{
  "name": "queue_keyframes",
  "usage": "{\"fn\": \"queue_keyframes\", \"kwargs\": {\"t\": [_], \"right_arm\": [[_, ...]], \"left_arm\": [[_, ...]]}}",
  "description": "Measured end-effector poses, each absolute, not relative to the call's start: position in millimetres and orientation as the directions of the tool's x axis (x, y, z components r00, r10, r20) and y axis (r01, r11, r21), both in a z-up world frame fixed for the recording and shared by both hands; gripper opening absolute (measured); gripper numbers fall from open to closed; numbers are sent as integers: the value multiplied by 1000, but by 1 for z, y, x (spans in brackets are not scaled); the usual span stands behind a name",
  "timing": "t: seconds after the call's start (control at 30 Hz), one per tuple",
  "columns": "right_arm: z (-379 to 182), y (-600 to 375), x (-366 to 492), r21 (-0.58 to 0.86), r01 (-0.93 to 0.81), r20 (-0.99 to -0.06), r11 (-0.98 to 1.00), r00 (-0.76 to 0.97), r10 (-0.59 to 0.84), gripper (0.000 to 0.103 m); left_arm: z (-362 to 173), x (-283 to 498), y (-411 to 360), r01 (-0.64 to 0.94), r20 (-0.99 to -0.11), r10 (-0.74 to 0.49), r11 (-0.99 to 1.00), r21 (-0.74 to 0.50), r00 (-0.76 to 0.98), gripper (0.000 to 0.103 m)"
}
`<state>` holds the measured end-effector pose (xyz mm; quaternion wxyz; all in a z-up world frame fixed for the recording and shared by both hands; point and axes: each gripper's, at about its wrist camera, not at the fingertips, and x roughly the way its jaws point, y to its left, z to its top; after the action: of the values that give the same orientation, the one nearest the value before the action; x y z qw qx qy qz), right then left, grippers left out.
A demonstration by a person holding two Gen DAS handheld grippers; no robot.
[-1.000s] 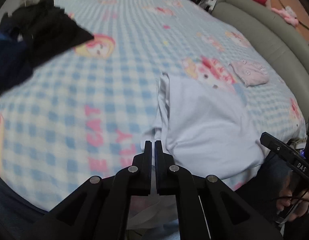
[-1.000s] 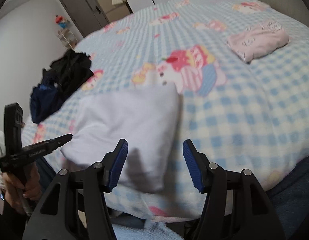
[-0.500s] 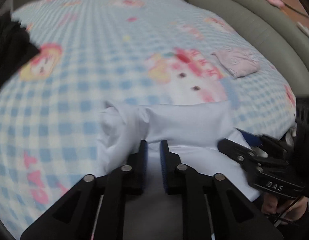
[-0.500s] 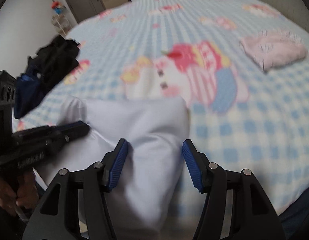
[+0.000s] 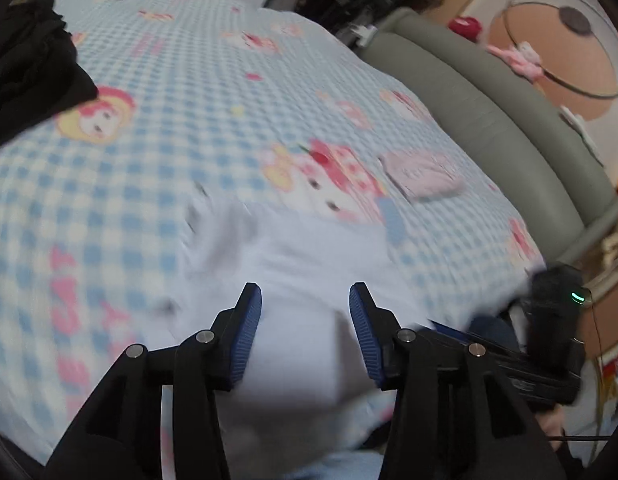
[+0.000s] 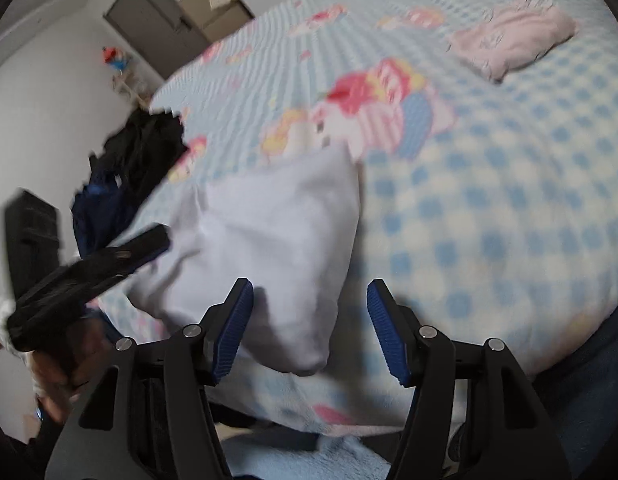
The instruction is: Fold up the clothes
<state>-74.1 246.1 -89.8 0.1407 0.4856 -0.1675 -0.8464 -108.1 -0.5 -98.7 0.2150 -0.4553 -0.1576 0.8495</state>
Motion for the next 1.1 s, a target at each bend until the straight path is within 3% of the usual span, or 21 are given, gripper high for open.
{"fn": "queue_keyframes", "kwargs": {"t": [0.1, 0.23, 0.27, 0.4, 0.53, 0.6, 0.7, 0.87, 1.1], "right_arm": [[-100, 242, -69, 424, 79, -782, -902, -471, -409, 66], [-79, 244, -58, 379, 89, -770, -921, -521, -368, 65], [-73, 245, -53, 356, 90, -767, -930, -540, -346, 65], [-76, 251, -45, 354, 94, -777, -930, -524, -349, 66], [-90, 253, -47, 367, 75, -799, -927, -485, -356, 66], [-86, 258, -46, 363, 68, -796, -929, -496, -347, 67], [-76, 269, -39, 351, 51, -786, -935, -526, -324, 67], [-68, 289, -30, 447, 39, -747, -894, -534, -396, 67], [-94, 264, -30, 378, 61, -807, -924, -467, -361, 63]], "left_arm": [[-113, -105, 8, -213, -777, 406, -914, -346, -481, 47], [-100, -107, -5, -131, -800, 271, -962, -238, -535, 46], [-96, -106, -13, -108, -792, 266, -963, -249, -550, 42], [-88, -92, -37, -122, -707, 432, -887, -446, -560, 45], [-117, -101, -21, -92, -812, 271, -961, -262, -517, 47], [-122, -102, -28, -60, -818, 253, -964, -260, -516, 52], [-116, -97, -39, -17, -808, 233, -964, -267, -540, 49], [-101, -80, -44, -70, -698, 426, -876, -477, -575, 45], [-129, -84, -34, -45, -789, 350, -923, -382, -505, 48]]}}
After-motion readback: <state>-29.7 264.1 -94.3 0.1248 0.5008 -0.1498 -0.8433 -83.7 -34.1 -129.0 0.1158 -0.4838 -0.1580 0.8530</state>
